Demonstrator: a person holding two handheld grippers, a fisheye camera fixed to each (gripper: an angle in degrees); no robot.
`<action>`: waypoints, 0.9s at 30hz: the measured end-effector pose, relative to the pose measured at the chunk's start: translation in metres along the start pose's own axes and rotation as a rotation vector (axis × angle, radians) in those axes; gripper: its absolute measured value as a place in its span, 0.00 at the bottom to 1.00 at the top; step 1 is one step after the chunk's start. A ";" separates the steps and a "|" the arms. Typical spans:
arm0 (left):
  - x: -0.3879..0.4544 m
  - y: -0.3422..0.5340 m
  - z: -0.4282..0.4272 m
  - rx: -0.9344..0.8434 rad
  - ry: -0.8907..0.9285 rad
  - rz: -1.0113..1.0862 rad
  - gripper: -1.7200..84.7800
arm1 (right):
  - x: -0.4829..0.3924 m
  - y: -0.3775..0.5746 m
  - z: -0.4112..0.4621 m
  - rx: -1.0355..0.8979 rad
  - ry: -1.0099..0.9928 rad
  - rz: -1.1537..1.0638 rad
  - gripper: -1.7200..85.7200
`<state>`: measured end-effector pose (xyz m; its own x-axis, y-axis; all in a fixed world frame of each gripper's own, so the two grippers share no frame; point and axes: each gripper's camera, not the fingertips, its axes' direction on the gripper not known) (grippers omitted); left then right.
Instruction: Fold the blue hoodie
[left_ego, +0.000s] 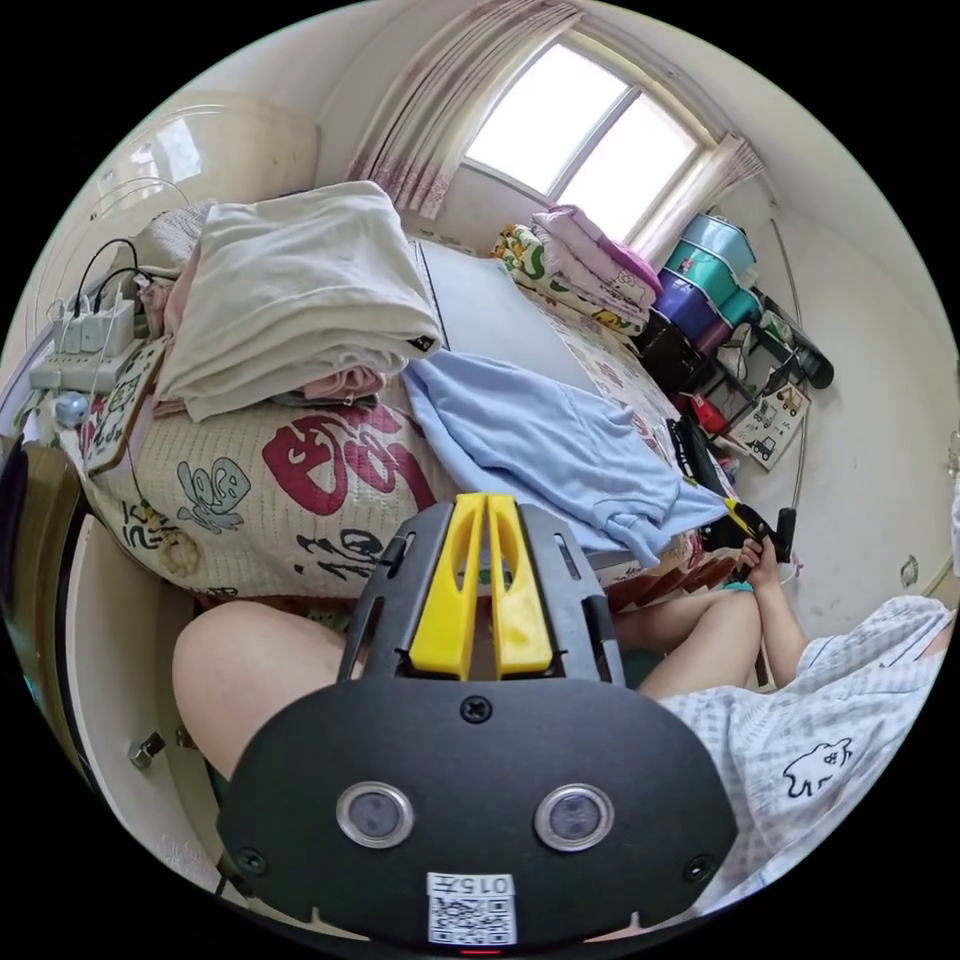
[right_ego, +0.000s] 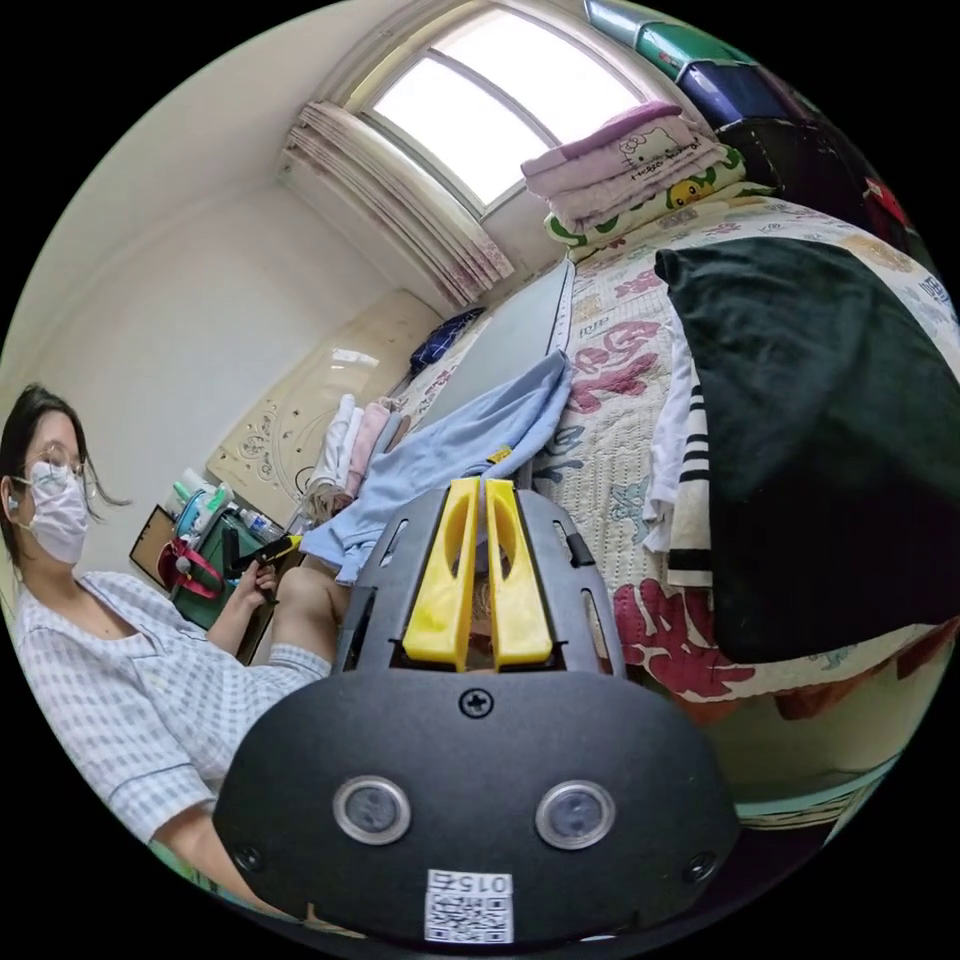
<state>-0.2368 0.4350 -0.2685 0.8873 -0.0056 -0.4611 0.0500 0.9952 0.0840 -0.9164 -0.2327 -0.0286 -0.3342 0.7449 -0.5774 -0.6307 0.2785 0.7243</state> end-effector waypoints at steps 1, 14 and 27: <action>-0.002 0.001 0.004 -0.011 -0.003 -0.017 0.02 | 0.008 0.005 -0.008 0.054 0.033 0.037 0.02; 0.077 -0.024 0.048 -0.015 0.029 0.267 0.08 | 0.016 0.026 0.033 -0.023 -0.027 -0.213 0.08; 0.178 -0.062 0.174 -0.393 0.159 0.861 0.14 | -0.038 0.068 0.199 -0.578 -0.094 -0.752 0.15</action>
<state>-0.0022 0.3551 -0.2025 0.4741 0.7271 -0.4965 -0.7731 0.6136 0.1604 -0.8070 -0.1216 0.1173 0.3415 0.5453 -0.7656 -0.9146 0.3805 -0.1370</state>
